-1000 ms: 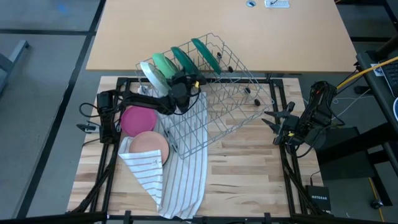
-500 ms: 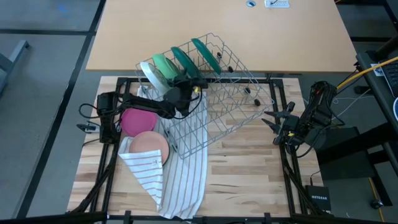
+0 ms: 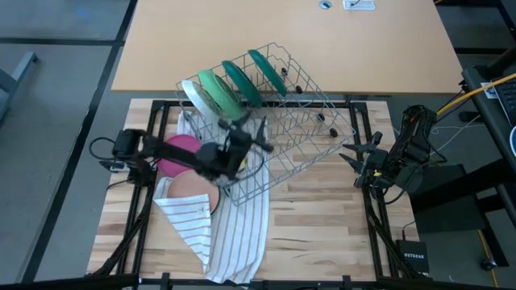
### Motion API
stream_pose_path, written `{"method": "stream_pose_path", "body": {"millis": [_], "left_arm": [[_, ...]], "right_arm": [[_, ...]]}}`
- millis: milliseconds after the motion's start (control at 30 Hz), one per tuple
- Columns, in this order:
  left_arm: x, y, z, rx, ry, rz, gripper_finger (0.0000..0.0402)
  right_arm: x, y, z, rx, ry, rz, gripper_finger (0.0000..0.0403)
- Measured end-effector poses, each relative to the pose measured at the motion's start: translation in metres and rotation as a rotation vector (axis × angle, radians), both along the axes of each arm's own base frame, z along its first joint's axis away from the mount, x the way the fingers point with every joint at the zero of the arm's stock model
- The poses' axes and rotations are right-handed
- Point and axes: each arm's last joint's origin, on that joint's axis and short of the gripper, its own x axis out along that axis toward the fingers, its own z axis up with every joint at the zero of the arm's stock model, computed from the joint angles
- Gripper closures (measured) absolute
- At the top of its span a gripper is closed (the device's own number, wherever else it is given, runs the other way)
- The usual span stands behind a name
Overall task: Sort dishes
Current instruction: Put the light orange plate in the dish rack
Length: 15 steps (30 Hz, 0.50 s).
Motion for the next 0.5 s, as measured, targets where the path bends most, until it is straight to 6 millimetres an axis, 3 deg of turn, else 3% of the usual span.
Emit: {"method": "stream_pose_path", "body": {"millis": [233,500], "left_arm": [[-0.038,-0.073,0.022,-0.170,0.205,0.107,0.0199],[-0.072,-0.138,0.032,-0.259,0.084,-0.101,0.0199]], "right_arm": [[0.000,0.000,0.000,0.000,0.000,0.000,0.0258],[0.000,0.001,-0.001,0.074,-0.009,0.029,0.0258]]}}
